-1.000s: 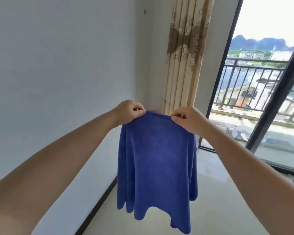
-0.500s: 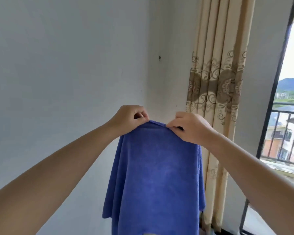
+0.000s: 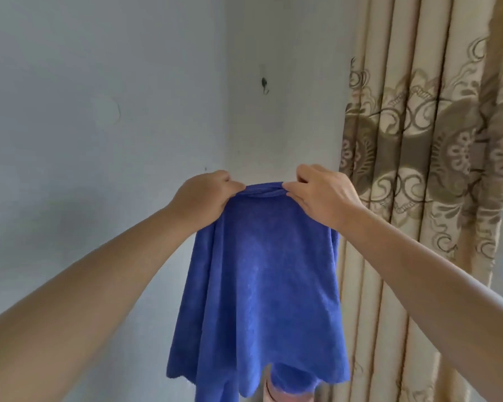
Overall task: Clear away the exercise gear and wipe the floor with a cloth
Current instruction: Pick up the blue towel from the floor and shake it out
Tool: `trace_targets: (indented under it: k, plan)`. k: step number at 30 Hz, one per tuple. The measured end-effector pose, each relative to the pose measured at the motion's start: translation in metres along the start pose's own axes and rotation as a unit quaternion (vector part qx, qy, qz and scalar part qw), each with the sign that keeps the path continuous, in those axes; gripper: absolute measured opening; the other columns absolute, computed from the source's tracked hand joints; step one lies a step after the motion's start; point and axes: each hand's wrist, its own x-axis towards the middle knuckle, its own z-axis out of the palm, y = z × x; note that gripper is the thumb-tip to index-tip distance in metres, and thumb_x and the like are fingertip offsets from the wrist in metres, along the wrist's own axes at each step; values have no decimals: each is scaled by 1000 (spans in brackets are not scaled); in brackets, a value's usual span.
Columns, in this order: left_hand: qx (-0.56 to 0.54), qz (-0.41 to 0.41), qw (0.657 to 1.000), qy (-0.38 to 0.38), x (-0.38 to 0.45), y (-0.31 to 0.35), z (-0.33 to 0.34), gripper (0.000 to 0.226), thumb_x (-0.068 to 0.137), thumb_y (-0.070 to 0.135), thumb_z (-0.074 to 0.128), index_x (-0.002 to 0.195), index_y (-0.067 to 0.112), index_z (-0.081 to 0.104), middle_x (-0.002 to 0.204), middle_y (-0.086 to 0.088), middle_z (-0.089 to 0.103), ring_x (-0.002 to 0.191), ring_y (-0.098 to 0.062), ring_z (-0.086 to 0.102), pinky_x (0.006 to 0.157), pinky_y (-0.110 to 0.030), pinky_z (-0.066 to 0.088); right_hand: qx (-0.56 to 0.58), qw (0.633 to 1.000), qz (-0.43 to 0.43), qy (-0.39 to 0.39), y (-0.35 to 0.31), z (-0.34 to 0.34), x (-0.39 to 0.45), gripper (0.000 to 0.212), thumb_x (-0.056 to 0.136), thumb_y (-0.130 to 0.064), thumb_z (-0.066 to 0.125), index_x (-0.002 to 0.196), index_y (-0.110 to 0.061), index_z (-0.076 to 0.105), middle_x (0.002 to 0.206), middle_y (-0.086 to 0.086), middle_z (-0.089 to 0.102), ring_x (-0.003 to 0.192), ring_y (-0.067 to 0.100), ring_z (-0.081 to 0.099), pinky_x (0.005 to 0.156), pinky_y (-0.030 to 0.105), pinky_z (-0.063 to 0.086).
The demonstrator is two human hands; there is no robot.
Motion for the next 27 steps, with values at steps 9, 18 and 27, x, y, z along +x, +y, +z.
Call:
trace_targets:
  k: [9, 18, 27]
  plan:
    - [-89, -222, 971, 15, 206, -33, 69, 29, 96, 39, 44, 86, 12, 48, 59, 2, 38, 53, -15, 36, 52, -26, 27, -97, 989, -45, 101, 133, 121, 164, 30, 48, 3, 75, 74, -10, 76, 56, 8, 59, 45, 25, 56, 38, 16, 27]
    - [53, -173, 971, 155, 363, -75, 87, 25, 101, 16, 30, 107, 1, 50, 114, -17, 53, 102, -33, 53, 82, -34, 38, -164, 973, 33, 160, 186, 184, 309, 27, 39, -27, 75, 66, -24, 72, 63, -10, 61, 58, 11, 57, 57, 24, 17]
    - [219, -134, 959, 119, 437, -113, 103, 27, 98, 3, 31, 116, -1, 52, 101, 5, 46, 111, -28, 43, 80, -30, 39, -43, 979, 84, 178, 203, 210, 384, 44, 92, -8, 38, 136, -9, 34, 129, 10, 40, 116, 27, 38, 84, 32, 30]
